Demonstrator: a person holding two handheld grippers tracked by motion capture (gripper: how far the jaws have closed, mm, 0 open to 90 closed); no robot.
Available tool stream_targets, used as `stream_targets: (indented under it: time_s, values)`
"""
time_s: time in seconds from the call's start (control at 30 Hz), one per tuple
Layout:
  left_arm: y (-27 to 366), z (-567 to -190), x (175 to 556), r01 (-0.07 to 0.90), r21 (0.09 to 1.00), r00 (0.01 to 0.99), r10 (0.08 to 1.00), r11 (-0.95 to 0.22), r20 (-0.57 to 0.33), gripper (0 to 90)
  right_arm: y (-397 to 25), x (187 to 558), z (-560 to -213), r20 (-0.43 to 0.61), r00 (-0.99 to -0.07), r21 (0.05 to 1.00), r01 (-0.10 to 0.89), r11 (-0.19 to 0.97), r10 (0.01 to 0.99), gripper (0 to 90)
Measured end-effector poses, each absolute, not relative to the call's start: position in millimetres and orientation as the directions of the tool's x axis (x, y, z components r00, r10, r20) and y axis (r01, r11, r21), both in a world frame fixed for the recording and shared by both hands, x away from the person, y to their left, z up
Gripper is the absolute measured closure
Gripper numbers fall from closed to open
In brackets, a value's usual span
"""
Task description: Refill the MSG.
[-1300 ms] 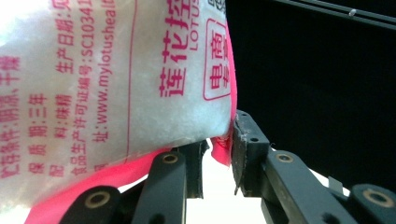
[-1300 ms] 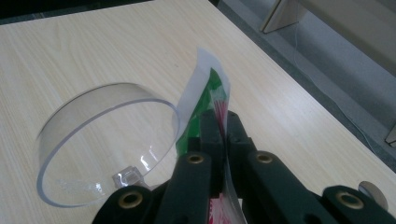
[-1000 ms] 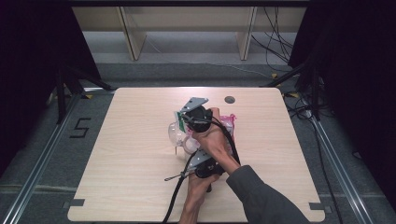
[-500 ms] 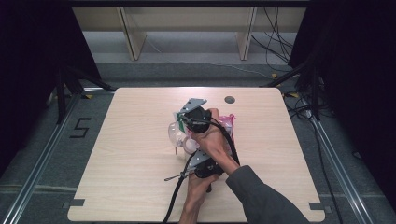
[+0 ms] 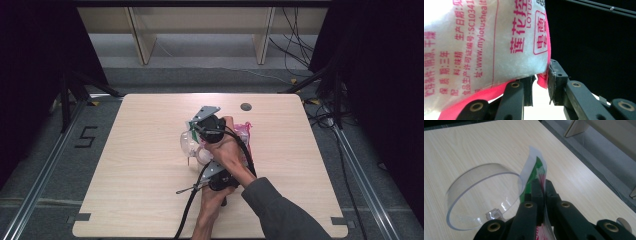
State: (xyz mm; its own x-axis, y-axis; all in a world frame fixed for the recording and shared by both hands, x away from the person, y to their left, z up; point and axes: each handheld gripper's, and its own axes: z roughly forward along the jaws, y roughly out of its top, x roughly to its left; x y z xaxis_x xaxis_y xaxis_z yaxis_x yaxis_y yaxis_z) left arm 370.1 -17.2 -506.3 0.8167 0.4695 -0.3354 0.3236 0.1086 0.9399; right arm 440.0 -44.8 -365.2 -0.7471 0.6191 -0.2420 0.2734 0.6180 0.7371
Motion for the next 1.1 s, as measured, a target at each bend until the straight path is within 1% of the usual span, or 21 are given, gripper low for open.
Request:
stream_targets:
  time_s: [0.13,0.27,0.33,0.4,0.5,0.6,0.67,0.7,0.8,0.83,0.87,1.1]
  values:
    - [-17,-507,371,0.326,0.94,0.818,0.468,0.105,-0.336,75.5,-46,442,-366,-0.259,-0.753,0.73,0.257,0.633,0.605,90.0]
    - [-17,-507,371,0.327,0.94,0.818,0.467,0.103,-0.336,75.6,-47,440,-364,-0.231,-0.751,0.749,0.267,0.606,0.618,90.0]
    - [-19,-508,371,0.327,0.939,0.82,0.461,0.11,-0.34,75.6,-49,441,-364,-0.221,-0.758,0.739,0.279,0.613,0.613,90.0]
    - [-19,-507,370,0.329,0.938,0.816,0.468,0.107,-0.34,75.6,-50,441,-364,-0.252,-0.747,0.731,0.269,0.627,0.615,90.0]
    - [-20,-508,371,0.33,0.938,0.816,0.468,0.104,-0.339,75.6,-51,440,-362,-0.212,-0.75,0.751,0.285,0.596,0.626,90.0]
    - [-20,-509,372,0.338,0.935,0.814,0.467,0.105,-0.346,75.7,-53,441,-362,-0.231,-0.754,0.748,0.267,0.608,0.615,90.0]
    - [-20,-510,372,0.34,0.934,0.813,0.466,0.106,-0.349,75.8,-56,441,-360,-0.199,-0.748,0.767,0.284,0.576,0.633,90.0]
    - [-20,-510,372,0.342,0.934,0.812,0.468,0.103,-0.349,75.7,-58,441,-358,-0.204,-0.755,0.76,0.28,0.587,0.623,90.0]
    - [-19,-511,372,0.347,0.933,0.811,0.47,0.093,-0.348,75.7,-59,440,-358,-0.191,-0.747,0.767,0.291,0.572,0.637,90.0]
    - [-19,-511,372,0.347,0.933,0.811,0.471,0.092,-0.348,75.7,-60,442,-358,-0.205,-0.755,0.769,0.269,0.579,0.623,90.0]
    - [-18,-511,372,0.348,0.933,0.809,0.474,0.091,-0.348,75.7,-60,442,-358,-0.204,-0.756,0.769,0.269,0.579,0.622,90.0]
    - [-15,-513,373,0.378,0.923,0.79,0.494,0.072,-0.363,75.2,-67,445,-355,-0.192,-0.743,0.794,0.266,0.546,0.641,90.0]
